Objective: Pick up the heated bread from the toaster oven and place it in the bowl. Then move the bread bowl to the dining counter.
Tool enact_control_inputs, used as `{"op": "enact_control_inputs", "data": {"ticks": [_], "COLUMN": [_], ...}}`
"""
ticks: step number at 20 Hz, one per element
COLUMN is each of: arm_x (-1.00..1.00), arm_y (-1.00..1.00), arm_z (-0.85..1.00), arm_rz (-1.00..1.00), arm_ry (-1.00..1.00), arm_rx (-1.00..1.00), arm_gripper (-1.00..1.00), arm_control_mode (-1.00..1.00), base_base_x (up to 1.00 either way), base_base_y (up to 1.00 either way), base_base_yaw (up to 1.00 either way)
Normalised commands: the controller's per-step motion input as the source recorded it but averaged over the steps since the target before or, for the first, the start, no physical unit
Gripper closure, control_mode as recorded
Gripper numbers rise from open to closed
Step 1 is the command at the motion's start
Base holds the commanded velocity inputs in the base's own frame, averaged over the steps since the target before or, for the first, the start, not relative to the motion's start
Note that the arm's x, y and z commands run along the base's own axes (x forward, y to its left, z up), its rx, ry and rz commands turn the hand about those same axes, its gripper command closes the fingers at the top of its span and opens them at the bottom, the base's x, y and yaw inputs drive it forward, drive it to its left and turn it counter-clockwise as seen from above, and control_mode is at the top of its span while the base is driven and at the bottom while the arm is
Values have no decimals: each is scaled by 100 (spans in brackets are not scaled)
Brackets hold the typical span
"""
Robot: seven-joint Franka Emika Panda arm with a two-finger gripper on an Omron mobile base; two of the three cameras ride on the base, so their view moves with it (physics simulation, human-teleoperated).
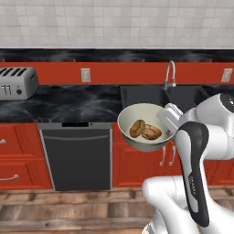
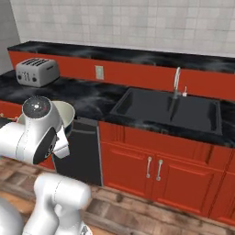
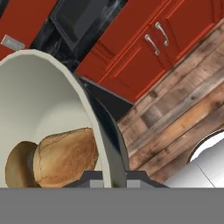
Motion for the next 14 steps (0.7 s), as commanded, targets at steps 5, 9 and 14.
{"op": "enact_control_inputs", "data": {"ticks": [5, 9, 14], "arm_x": [0, 0, 0], "arm_y": [0, 0, 0], "arm_z": [0, 0, 0], "arm_rz": [0, 0, 0], "arm_ry": [0, 0, 0], "arm_rx": [0, 0, 0], "arm_gripper": [100, 100, 100], "arm_control_mode": [100, 100, 100], "base_base_x": [5, 14, 31], "base_base_y": [100, 100, 100], "base_base_yaw": [20, 17, 12]}}
